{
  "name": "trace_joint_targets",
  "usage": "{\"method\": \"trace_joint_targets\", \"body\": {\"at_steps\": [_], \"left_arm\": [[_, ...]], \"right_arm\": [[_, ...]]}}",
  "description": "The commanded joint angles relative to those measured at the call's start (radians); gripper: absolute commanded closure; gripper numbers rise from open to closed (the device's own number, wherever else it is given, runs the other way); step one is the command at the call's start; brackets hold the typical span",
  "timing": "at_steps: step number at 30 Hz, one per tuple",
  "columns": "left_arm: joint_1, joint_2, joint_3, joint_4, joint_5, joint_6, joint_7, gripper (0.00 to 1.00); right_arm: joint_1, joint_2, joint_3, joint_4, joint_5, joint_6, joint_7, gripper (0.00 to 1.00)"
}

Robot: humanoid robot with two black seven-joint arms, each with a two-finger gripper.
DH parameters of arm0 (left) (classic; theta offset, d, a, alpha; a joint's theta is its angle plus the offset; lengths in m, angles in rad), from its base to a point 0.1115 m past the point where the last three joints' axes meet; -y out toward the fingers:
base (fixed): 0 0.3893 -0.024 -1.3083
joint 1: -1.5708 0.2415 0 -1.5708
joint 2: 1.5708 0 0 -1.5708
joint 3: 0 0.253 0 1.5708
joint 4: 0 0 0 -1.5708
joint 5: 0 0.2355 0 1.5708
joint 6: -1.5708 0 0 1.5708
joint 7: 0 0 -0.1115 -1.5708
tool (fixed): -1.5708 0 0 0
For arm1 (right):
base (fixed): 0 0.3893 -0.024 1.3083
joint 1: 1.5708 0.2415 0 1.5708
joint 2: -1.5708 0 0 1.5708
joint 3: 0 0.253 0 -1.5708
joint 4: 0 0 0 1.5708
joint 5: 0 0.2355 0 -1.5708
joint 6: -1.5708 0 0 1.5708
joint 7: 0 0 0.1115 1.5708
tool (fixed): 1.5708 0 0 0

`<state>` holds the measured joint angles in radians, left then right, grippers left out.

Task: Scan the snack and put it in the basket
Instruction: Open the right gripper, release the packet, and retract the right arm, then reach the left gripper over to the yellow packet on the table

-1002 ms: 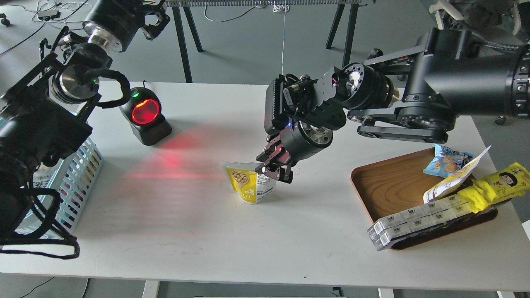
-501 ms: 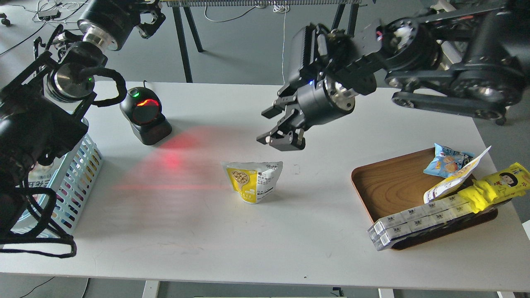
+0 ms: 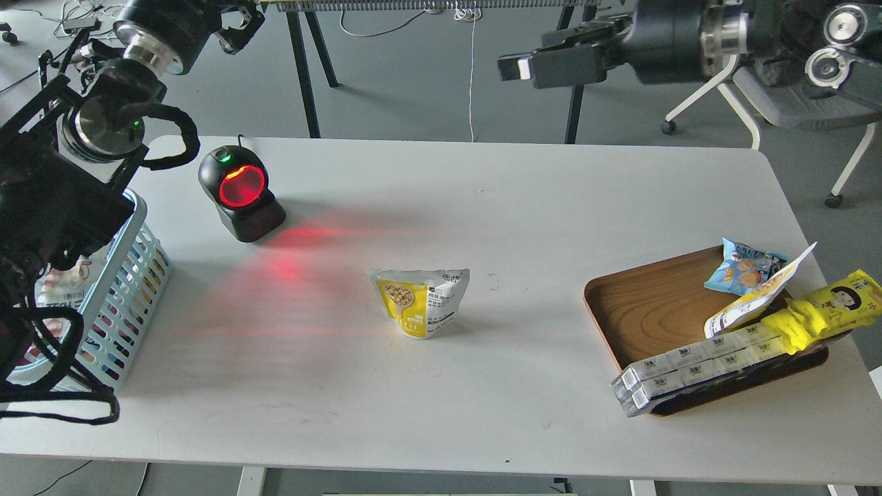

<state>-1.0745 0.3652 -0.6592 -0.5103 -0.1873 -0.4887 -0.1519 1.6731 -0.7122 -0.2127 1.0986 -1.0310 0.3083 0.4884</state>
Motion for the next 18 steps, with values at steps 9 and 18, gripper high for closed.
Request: {"method": "trace_joint_targets", "body": {"at_steps": [9,18], "left_arm": [[-0.044,-0.006,-0.005,0.006,-0.006,0.000,-0.003,0.00],[-0.117,0.032,0.055,-0.025,0.078,0.000,0.032,0.00]], "right_arm": [[-0.131,-0.009,0.076,-0.367,0.560,0.080,0.000,0.01],[-0.294,-0.001,0.199,-0.460,0.977,0.143,0.000,0.01]]}}
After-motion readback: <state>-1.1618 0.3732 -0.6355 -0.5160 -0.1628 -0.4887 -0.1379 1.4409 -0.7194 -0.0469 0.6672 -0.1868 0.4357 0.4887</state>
